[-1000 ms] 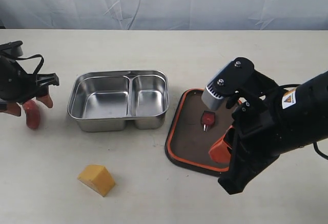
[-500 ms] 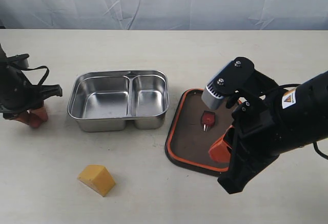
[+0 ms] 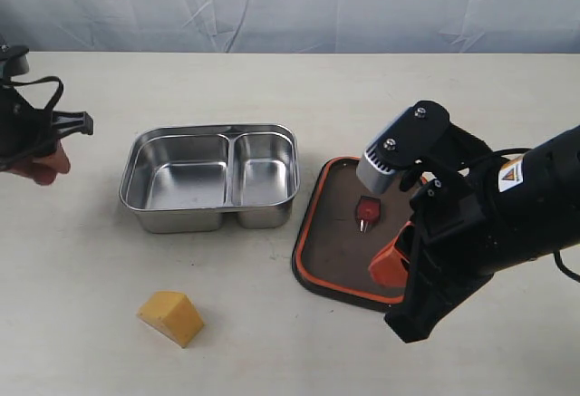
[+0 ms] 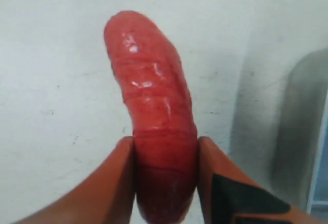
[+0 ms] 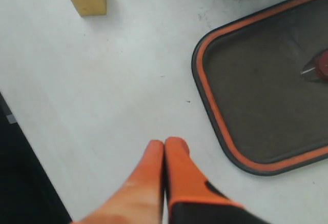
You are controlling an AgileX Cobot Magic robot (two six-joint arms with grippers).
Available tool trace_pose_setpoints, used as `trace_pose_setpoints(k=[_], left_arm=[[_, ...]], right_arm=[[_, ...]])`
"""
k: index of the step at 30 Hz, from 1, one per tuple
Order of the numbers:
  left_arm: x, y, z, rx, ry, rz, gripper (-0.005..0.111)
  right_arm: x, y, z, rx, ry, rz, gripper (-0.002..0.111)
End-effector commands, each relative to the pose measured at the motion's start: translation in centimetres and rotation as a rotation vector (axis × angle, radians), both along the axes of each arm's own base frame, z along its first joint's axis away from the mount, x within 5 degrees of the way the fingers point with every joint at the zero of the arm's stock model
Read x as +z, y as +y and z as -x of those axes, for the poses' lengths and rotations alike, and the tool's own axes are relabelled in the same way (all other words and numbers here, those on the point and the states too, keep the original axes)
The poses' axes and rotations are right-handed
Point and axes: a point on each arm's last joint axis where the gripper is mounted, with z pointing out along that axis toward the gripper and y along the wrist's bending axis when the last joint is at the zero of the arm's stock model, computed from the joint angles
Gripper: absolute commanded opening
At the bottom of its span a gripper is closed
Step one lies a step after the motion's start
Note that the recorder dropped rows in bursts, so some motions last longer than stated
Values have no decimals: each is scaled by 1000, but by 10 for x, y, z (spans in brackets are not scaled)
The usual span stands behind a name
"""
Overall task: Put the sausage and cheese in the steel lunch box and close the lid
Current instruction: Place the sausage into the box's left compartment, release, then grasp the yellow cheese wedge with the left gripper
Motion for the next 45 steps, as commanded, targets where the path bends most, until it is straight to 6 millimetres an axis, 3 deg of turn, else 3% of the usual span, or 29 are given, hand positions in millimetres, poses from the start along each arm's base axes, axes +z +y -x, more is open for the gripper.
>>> trace_pose_setpoints(k=[1,7,14,17,22,27,34,39,42,45], left_arm=[[34,-27,9,-147,-117,41,0],[43,-81,15,-347,-216,140,0],[44,-102,19,-441,-250,133,2],[42,-102,21,-467,-223,132,18],[44,-102,19,-458,-254,126,57],[43,-102,20,-466,-241,124,61],[33,-102,49,-564,63,178,61],[3,-93,95,-609,413,228,61],[-5,-94,109,-576,488,289,61],[-3,-103,110,-503,481,405,61]], right_arm=[[0,0,0,-2,-3,-6,0],[0,0,1,-2,2,-7,0],[0,0,1,1,9,-3,0],[0,0,1,1,9,-3,0],[-1,0,2,-1,13,-2,0],[-1,0,3,6,24,4,0],[-2,-1,5,15,41,14,0],[-2,-1,5,16,43,15,0],[-2,-1,5,16,43,15,0],[-2,-1,5,16,43,15,0]])
